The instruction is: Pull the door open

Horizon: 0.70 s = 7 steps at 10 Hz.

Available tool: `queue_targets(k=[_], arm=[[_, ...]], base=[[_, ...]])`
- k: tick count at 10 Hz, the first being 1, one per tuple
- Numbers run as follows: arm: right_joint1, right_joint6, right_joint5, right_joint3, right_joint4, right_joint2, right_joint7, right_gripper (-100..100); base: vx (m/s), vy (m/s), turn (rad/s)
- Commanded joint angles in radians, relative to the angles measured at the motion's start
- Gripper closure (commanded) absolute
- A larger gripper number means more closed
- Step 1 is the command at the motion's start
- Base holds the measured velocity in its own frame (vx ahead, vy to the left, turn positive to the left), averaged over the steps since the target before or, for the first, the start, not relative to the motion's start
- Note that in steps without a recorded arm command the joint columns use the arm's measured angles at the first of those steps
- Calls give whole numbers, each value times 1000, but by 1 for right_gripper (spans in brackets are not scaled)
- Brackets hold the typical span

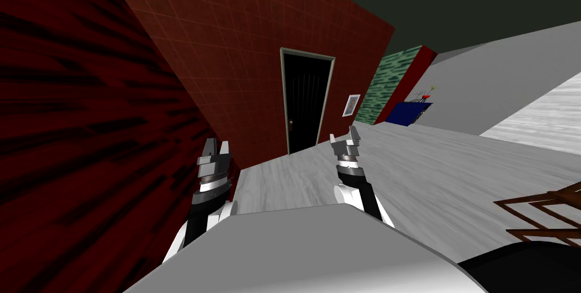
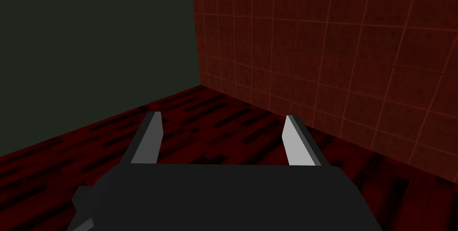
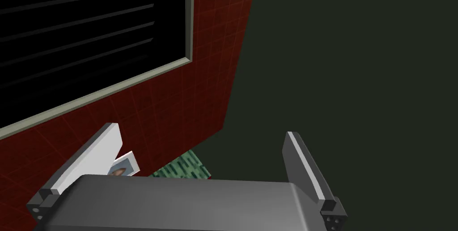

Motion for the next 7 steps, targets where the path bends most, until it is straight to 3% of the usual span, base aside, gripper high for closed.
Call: queue_targets(k=[1, 7], arm=[[-7, 1, -6, 4, 18, -12, 35, -100], [-27, 5, -24, 15, 73, -43, 145, -100]], base=[[100, 81, 43], [84, -12, 24]])
